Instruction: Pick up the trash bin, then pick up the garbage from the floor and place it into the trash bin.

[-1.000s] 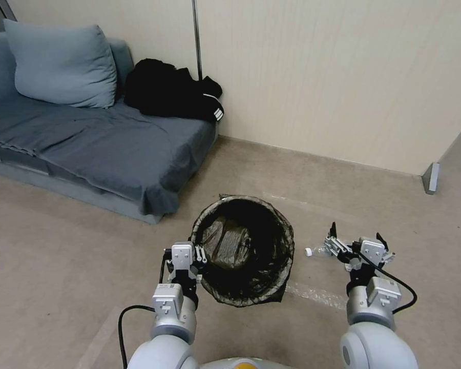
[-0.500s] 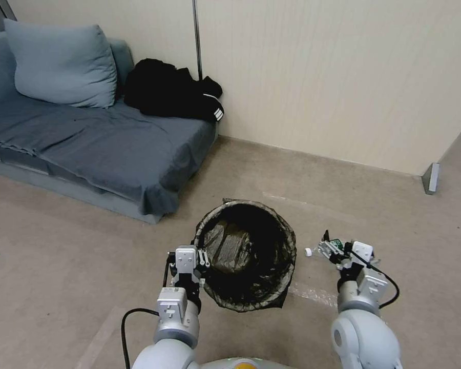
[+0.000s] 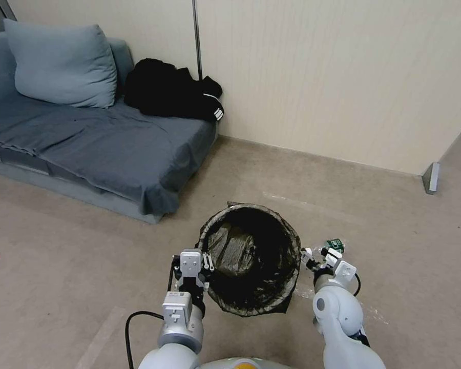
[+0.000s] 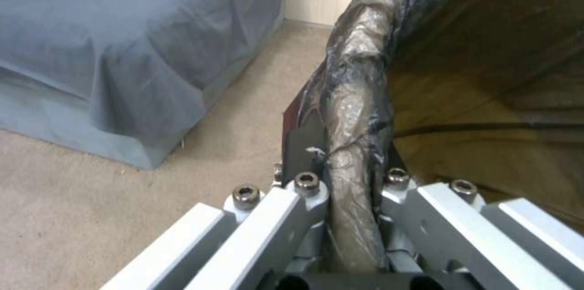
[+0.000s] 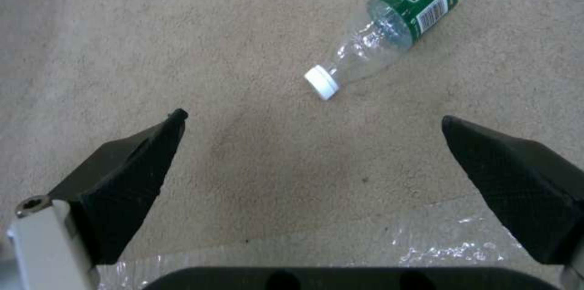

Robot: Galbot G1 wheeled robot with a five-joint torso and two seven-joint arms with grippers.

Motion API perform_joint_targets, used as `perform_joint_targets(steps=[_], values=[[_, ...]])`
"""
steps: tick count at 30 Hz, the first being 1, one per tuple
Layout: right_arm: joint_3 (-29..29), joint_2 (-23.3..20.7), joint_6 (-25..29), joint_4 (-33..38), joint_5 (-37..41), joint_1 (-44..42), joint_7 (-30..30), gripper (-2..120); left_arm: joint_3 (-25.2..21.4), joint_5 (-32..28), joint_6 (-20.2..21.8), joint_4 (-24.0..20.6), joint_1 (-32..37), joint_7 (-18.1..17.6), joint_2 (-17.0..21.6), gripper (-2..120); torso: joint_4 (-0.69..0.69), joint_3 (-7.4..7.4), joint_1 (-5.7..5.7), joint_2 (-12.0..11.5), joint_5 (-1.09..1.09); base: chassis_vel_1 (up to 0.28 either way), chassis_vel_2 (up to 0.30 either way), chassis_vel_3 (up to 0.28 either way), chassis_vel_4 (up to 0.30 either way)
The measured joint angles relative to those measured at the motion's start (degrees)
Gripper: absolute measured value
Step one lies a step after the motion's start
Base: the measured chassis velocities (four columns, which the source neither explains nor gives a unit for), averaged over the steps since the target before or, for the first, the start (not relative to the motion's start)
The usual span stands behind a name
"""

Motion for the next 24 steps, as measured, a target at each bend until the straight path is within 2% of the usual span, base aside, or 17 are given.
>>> perform_joint_targets(steps=[2, 5, 10, 13, 16, 17, 24], values=[[0.0, 0.0, 0.0, -0.9, 0.3, 0.5, 0.1, 100, 0.0, 0.0, 0.0, 0.0, 0.0, 0.0, 0.1, 0, -0.01, 0.0, 0.0, 0.0, -0.01, 0.0, 0.0, 0.0, 0.0], [0.0, 0.0, 2.4, -7.7, 1.7, 4.5, 0.1, 100, 0.0, 0.1, -0.1, 0.0, 0.1, 0.0, 0.2, 0, 0.01, 0.0, 0.0, 0.0, 0.0, 0.0, 0.0, 0.0, 0.0], [0.6, 0.0, 4.9, -13.4, 2.4, 8.5, -0.3, 100, 0.0, 0.3, -0.2, 0.1, 0.4, -0.1, 0.3, 0, 0.01, 0.01, 0.01, 0.0, 0.03, 0.0, 0.0, 0.0, 0.0], [0.9, 0.0, 5.4, -13.8, 2.4, 9.6, -0.7, 100, 0.1, 0.5, -0.3, 0.2, 0.4, -0.1, 0.3, 0, 0.01, 0.0, 0.0, 0.0, -0.04, 0.0, 0.0, 0.0, 0.0], [0.9, 0.0, 5.6, -14.0, 2.3, 9.8, -1.0, 100, 0.3, 0.6, -0.4, 0.3, 0.5, -0.1, 0.3, 0, 0.01, 0.0, 0.0, 0.0, 0.05, 0.0, 0.0, 0.0, 0.0], [1.1, 0.0, 6.0, -14.1, 2.1, 10.0, -1.3, 100, 0.4, 0.8, -0.4, 0.3, 0.5, -0.1, 0.3, 0, 0.01, 0.0, 0.0, 0.0, 0.0, 0.0, 0.0, 0.0, 0.0], [1.9, 0.0, 6.8, -14.2, 0.8, 10.5, -2.3, 100, 0.8, 1.5, -0.7, 0.8, 0.7, -0.1, 0.2, 0, 0.01, 0.0, 0.0, 0.0, 0.01, 0.0, 0.0, 0.0, 0.0]])
